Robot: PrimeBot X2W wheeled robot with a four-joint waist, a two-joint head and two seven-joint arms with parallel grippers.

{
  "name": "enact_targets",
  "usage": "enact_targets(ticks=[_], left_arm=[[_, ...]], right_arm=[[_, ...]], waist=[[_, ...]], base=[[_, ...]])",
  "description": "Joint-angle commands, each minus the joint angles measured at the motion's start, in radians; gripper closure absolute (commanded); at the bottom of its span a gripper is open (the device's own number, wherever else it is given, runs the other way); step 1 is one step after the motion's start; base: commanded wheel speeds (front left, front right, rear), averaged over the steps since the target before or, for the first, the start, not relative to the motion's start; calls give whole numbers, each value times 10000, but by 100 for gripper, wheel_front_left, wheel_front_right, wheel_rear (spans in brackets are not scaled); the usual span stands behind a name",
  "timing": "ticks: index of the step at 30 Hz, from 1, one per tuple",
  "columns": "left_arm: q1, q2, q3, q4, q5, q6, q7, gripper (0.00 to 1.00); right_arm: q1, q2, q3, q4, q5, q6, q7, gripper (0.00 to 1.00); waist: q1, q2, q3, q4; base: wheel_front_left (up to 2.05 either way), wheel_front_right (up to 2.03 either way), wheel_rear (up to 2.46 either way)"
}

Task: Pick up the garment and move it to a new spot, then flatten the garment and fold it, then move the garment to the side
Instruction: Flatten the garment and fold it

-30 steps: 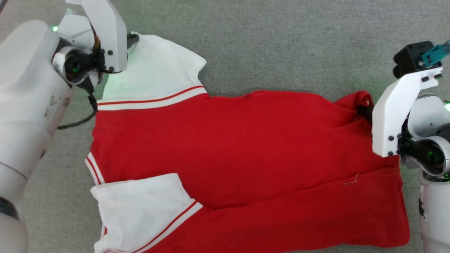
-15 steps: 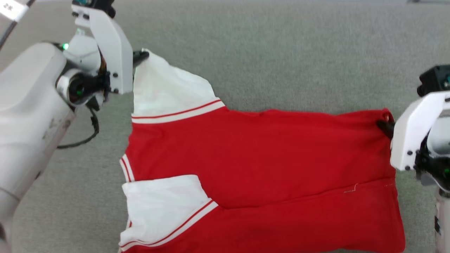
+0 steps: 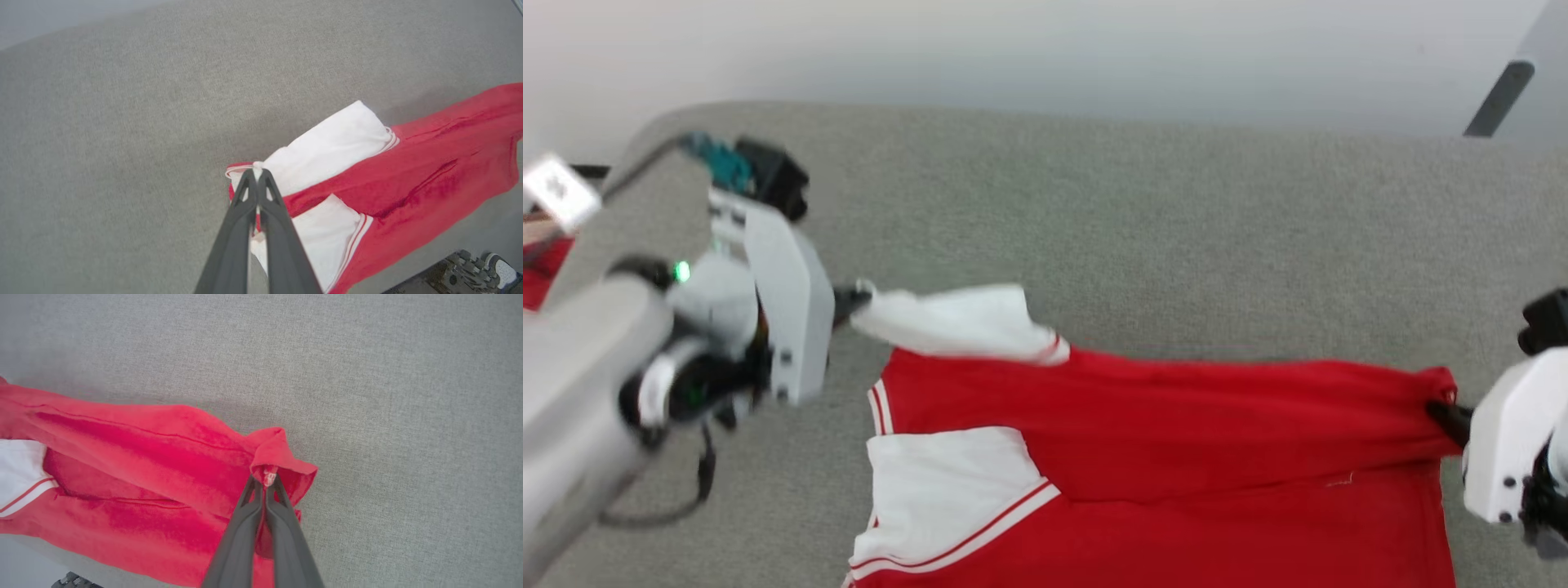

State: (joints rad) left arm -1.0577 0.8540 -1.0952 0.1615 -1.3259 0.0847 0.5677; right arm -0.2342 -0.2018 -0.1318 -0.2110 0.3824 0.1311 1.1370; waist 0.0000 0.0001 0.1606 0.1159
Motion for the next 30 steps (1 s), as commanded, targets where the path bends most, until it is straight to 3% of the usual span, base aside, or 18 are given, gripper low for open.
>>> enact_targets(ticks=[1, 6, 11, 19, 25, 27, 30], left_arm=[[353, 242, -23, -602, -70, 314, 4, 100], [1570, 1372, -101, -3023, -414, 1648, -236, 100], [2867, 1978, -374, -4386, -792, 2513, -720, 100], [3753, 1784, -793, -4525, -888, 2806, -1056, 100], [4075, 1416, -968, -4118, -862, 2667, -1298, 100], [4092, 1389, -1012, -4014, -747, 2648, -1357, 68], [4204, 1377, -990, -3929, -792, 2680, -1462, 47]], right_arm=[[270, 1, -113, -110, 104, -8, 39, 100], [1022, 171, -377, -469, 126, -7, 38, 100], [1636, 324, -503, -470, 118, -7, -122, 100], [2010, 386, -405, -199, 92, -7, -286, 100], [2052, 409, -222, -69, 188, -7, -240, 100], [2056, 415, -173, -91, 210, -7, -214, 100], [2040, 329, -55, -143, 242, -7, -231, 100]], waist=[[0, -1, -301, 205], [0, -1, -346, 197], [0, -1, -301, 113], [0, -1, -255, -11], [0, -1, -256, -81], [0, -1, -276, -111], [0, -1, -355, -138]], base=[[0, 0, 0], [0, 0, 0], [0, 0, 0], [0, 0, 0], [0, 0, 0], [0, 0, 0], [0, 0, 0]])
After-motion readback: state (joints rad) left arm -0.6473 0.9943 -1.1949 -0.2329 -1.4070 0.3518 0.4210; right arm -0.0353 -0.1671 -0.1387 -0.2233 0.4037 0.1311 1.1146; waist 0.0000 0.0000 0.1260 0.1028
